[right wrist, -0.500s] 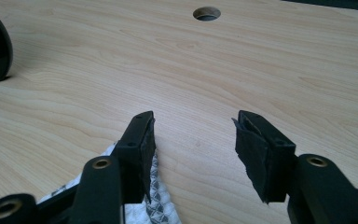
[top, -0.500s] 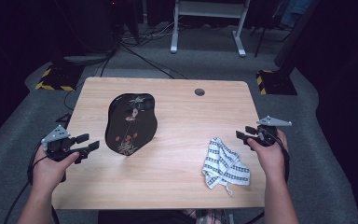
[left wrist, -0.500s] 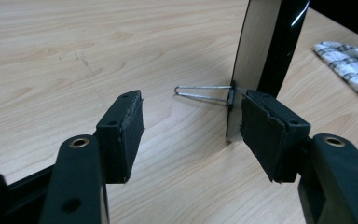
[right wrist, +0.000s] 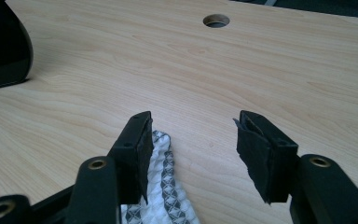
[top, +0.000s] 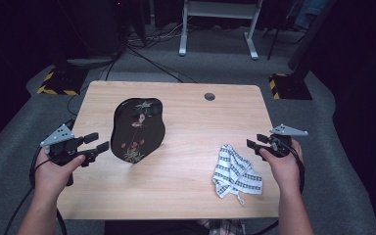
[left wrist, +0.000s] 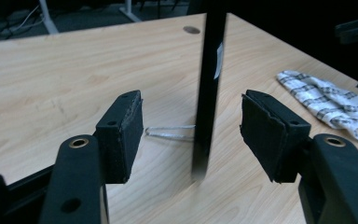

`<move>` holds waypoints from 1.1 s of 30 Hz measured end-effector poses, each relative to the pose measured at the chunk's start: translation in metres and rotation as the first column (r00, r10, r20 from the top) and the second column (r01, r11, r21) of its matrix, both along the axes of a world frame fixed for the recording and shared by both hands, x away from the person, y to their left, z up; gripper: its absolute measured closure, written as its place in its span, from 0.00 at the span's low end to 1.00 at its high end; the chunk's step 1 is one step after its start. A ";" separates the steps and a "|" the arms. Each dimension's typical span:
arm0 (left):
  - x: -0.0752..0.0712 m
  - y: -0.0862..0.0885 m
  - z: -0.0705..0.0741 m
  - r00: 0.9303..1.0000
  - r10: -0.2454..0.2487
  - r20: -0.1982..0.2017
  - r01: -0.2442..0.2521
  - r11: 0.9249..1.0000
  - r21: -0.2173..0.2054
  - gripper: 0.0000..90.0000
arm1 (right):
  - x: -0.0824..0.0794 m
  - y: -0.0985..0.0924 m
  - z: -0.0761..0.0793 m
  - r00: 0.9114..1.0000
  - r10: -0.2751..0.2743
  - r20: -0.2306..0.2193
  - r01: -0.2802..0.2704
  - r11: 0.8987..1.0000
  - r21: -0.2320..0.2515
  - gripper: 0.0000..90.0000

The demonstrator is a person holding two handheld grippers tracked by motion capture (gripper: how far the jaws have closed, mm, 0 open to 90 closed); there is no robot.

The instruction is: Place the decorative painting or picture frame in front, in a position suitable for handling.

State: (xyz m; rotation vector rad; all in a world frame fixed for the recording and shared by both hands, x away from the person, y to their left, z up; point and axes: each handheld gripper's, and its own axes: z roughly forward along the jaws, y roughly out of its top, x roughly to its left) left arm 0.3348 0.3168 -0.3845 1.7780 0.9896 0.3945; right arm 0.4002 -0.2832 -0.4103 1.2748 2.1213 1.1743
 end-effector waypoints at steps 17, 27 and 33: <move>0.021 -0.031 0.002 0.998 -0.057 0.028 0.057 0.998 0.003 0.43 | -0.017 -0.001 -0.005 1.000 0.003 -0.008 -0.003 1.000 -0.017 0.51; 0.034 -0.042 -0.005 0.998 -0.034 0.052 0.035 0.999 -0.007 0.45 | -0.024 -0.003 -0.010 1.000 -0.001 -0.017 0.000 1.000 -0.026 0.51; 0.043 -0.049 -0.016 0.998 -0.048 0.027 0.048 0.999 -0.004 0.49 | -0.027 -0.004 -0.011 1.000 -0.003 -0.021 0.002 1.000 -0.024 0.51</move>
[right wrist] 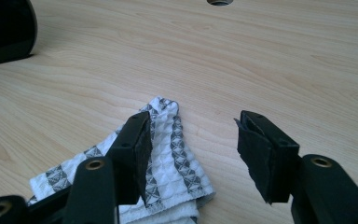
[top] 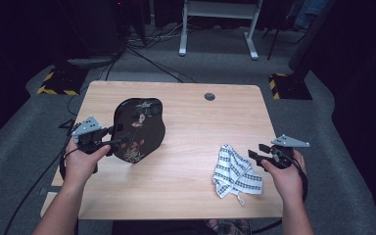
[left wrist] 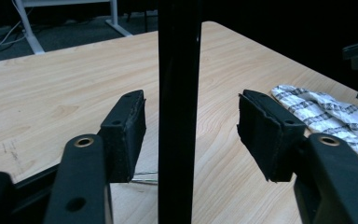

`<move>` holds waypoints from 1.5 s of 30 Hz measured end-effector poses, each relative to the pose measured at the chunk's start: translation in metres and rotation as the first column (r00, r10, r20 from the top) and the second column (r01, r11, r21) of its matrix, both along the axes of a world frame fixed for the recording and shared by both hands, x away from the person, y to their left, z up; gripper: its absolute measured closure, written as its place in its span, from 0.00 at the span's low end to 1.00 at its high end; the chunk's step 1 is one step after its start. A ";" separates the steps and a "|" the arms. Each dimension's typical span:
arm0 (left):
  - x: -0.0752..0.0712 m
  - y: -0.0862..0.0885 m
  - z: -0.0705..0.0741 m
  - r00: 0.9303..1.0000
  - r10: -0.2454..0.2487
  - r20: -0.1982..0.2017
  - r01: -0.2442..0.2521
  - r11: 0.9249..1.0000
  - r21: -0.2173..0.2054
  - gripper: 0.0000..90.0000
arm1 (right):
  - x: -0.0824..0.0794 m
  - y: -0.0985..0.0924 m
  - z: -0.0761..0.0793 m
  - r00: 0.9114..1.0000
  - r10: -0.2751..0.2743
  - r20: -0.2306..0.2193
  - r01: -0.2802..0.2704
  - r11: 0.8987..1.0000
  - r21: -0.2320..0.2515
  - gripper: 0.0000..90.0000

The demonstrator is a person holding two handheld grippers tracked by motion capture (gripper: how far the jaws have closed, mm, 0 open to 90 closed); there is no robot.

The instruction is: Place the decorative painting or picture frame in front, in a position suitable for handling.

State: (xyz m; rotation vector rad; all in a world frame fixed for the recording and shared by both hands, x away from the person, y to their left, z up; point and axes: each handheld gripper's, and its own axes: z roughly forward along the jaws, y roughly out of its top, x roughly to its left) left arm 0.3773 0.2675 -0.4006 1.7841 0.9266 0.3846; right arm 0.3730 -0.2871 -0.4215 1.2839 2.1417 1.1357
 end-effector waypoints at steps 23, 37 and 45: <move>0.002 -0.005 -0.011 1.000 -0.011 -0.014 0.011 1.000 -0.006 0.89 | 0.001 0.007 -0.006 0.999 0.013 -0.030 -0.012 1.000 0.006 0.51; 0.005 -0.012 -0.010 1.000 0.024 0.013 -0.023 0.999 -0.040 0.90 | 0.001 0.008 -0.006 0.999 0.009 -0.032 -0.008 1.000 0.007 0.52; 0.000 -0.034 -0.002 0.999 -0.038 0.036 0.041 0.997 -0.072 0.90 | 0.000 0.008 -0.006 0.999 0.011 -0.032 -0.011 1.000 0.007 0.53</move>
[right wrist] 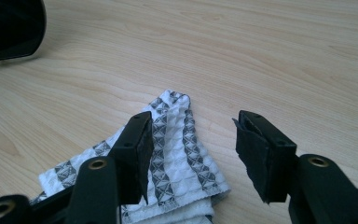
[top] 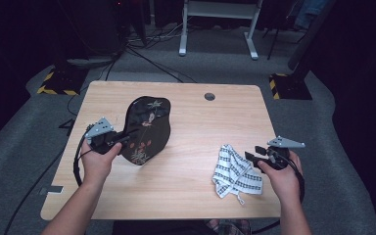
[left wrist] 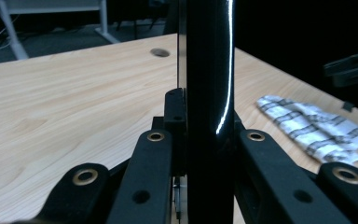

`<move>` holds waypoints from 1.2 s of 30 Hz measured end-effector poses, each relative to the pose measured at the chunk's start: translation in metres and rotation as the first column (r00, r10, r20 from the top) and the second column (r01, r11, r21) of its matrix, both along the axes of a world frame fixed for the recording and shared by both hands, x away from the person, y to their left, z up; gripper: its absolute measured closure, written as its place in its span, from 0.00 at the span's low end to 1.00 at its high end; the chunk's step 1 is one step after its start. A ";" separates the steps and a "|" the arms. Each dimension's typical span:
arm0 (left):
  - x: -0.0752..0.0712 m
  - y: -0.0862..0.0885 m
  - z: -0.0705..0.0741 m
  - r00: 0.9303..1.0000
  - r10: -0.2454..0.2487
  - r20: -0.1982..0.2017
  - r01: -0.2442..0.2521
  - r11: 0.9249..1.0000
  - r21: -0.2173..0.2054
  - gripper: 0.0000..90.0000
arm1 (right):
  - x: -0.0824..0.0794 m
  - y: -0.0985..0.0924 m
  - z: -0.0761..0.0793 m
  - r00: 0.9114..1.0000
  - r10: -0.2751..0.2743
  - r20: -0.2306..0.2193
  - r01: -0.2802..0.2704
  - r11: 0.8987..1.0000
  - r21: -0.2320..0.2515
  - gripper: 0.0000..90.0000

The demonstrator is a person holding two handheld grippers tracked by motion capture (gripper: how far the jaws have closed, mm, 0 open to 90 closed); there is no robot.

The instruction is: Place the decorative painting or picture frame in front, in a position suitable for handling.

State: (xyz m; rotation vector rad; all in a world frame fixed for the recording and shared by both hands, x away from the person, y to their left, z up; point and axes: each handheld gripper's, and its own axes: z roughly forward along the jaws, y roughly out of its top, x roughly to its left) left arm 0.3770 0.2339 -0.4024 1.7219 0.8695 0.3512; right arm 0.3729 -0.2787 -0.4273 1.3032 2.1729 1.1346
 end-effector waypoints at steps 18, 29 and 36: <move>-0.004 -0.059 -0.002 0.989 -0.144 0.033 0.145 0.988 -0.045 0.90 | -0.001 0.009 -0.002 1.000 0.019 -0.008 -0.019 1.000 -0.015 0.52; 0.001 -0.074 -0.019 0.975 -0.219 0.044 0.221 0.974 -0.058 0.90 | -0.001 0.013 -0.002 0.999 0.033 -0.009 -0.033 0.999 -0.025 0.52; 0.003 -0.067 -0.024 0.960 -0.277 0.045 0.279 0.959 -0.051 0.89 | 0.000 0.015 -0.001 0.999 0.042 -0.005 -0.042 0.999 -0.028 0.50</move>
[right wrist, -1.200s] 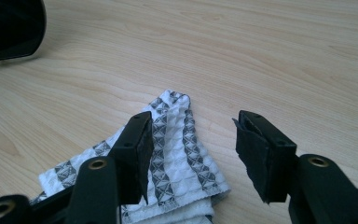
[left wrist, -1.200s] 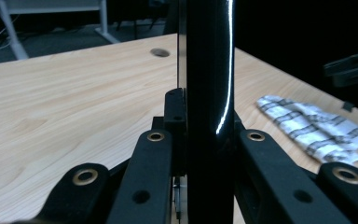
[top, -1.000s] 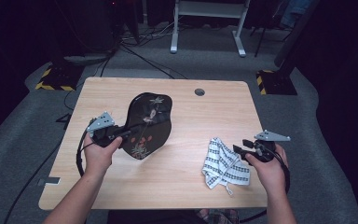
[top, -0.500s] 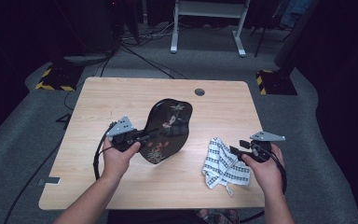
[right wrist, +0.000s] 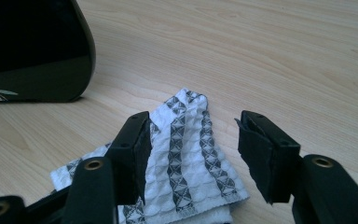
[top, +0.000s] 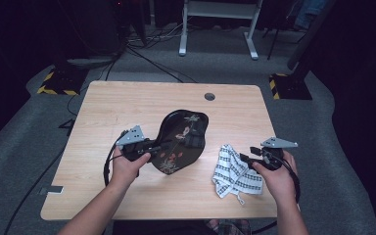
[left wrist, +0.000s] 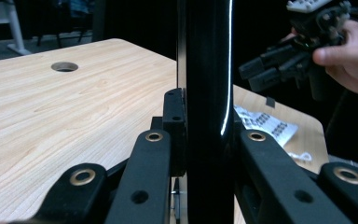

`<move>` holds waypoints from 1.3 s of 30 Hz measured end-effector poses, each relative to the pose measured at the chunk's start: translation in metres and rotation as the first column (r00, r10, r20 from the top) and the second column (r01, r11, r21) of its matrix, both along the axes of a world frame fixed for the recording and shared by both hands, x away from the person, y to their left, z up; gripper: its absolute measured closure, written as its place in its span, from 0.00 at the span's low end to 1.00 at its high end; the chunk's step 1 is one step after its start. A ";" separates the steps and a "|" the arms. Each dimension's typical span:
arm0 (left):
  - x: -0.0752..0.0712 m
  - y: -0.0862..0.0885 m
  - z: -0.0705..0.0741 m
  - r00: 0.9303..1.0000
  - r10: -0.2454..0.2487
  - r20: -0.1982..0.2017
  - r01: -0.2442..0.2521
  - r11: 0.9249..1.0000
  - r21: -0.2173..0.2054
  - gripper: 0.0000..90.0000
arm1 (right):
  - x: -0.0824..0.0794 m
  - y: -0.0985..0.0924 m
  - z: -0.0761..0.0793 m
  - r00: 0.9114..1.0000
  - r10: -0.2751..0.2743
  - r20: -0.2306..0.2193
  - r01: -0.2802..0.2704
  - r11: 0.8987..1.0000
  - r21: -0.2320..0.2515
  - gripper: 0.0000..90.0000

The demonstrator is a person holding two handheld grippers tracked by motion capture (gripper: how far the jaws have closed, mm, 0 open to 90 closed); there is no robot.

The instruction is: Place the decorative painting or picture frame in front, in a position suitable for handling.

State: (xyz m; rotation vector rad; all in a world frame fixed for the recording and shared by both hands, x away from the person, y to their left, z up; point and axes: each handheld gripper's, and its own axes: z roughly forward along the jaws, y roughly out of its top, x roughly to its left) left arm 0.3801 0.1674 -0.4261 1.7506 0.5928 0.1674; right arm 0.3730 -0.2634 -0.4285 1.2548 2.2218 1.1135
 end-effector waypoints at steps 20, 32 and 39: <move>-0.020 0.020 0.010 0.999 0.048 0.012 -0.049 0.989 0.139 0.45 | 0.003 0.019 0.004 0.998 0.055 -0.009 -0.055 0.998 -0.014 0.49; -0.027 0.026 -0.016 0.991 0.088 -0.097 -0.077 0.991 0.107 0.41 | 0.027 0.054 -0.031 0.990 0.058 -0.129 -0.076 0.987 -0.141 0.45; -0.027 0.019 -0.027 0.988 0.123 -0.092 -0.110 0.985 0.135 0.48 | 0.035 0.060 -0.046 0.983 0.027 -0.181 -0.062 0.980 -0.191 0.41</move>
